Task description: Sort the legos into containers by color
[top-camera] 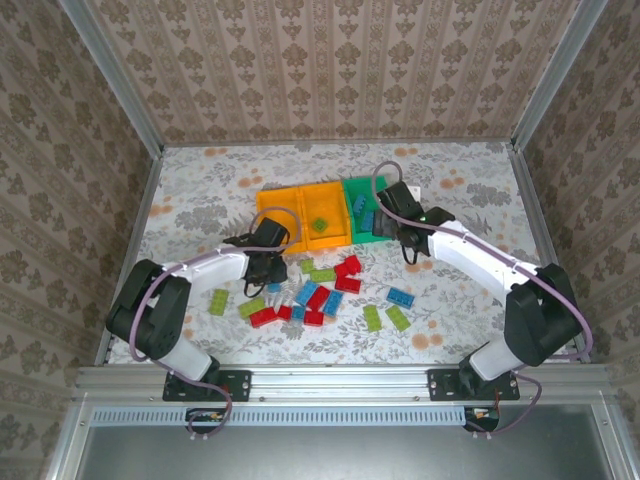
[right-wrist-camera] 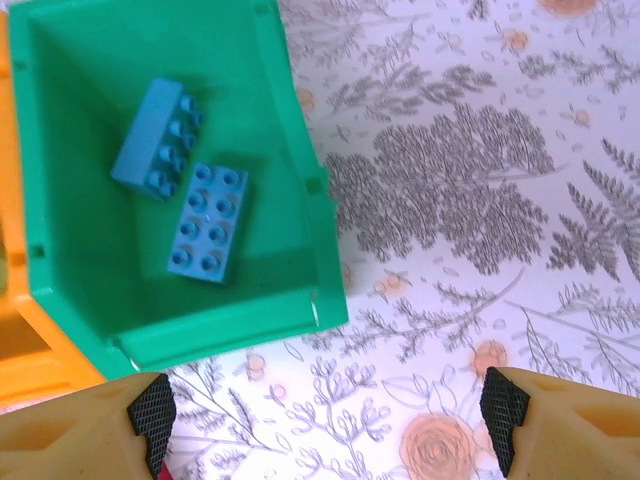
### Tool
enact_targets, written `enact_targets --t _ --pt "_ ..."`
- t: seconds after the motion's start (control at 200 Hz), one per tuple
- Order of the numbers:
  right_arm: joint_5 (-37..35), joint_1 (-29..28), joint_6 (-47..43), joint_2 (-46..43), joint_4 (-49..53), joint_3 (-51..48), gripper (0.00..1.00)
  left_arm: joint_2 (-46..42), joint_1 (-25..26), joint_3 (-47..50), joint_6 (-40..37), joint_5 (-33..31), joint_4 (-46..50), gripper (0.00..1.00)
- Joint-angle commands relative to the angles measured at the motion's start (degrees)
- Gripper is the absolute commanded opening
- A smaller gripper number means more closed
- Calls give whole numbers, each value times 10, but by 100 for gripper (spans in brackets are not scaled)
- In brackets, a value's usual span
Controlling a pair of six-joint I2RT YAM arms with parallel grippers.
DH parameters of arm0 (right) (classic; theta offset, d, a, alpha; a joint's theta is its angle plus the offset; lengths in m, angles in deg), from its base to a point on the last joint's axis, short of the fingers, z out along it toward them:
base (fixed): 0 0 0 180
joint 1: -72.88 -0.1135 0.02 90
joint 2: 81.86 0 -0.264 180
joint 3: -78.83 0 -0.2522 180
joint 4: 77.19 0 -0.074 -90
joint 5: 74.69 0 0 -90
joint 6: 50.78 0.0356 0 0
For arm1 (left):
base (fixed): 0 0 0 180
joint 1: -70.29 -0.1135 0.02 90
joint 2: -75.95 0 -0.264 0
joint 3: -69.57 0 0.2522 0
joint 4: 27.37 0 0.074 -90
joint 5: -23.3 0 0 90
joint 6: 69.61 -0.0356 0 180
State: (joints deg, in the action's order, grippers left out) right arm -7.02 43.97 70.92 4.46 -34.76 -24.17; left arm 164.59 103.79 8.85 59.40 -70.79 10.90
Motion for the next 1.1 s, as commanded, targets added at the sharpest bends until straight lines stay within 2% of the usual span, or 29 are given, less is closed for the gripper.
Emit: enact_targets --t 0.0,0.1,0.245,0.47,0.73,0.9,1.095 --pt "-6 -2 30 -17 52 -37 83 -33 13 -49 -13 -12 19 30" --pt "10 -2 51 -46 52 -85 83 -47 24 -93 -33 -28 29 30" --pt "47 0 107 -99 55 -151 84 -25 34 -172 -80 -9 -5 29" --pt "116 -10 249 -144 67 -213 88 129 49 -383 -165 48 -17 27" --pt "125 -48 304 -143 69 -229 94 314 55 -627 -225 118 25 27" --pt "136 -64 318 -113 54 -239 98 381 59 -676 -202 165 14 28" --pt "148 -74 325 -80 30 -236 98 424 73 -720 -199 174 26 29"
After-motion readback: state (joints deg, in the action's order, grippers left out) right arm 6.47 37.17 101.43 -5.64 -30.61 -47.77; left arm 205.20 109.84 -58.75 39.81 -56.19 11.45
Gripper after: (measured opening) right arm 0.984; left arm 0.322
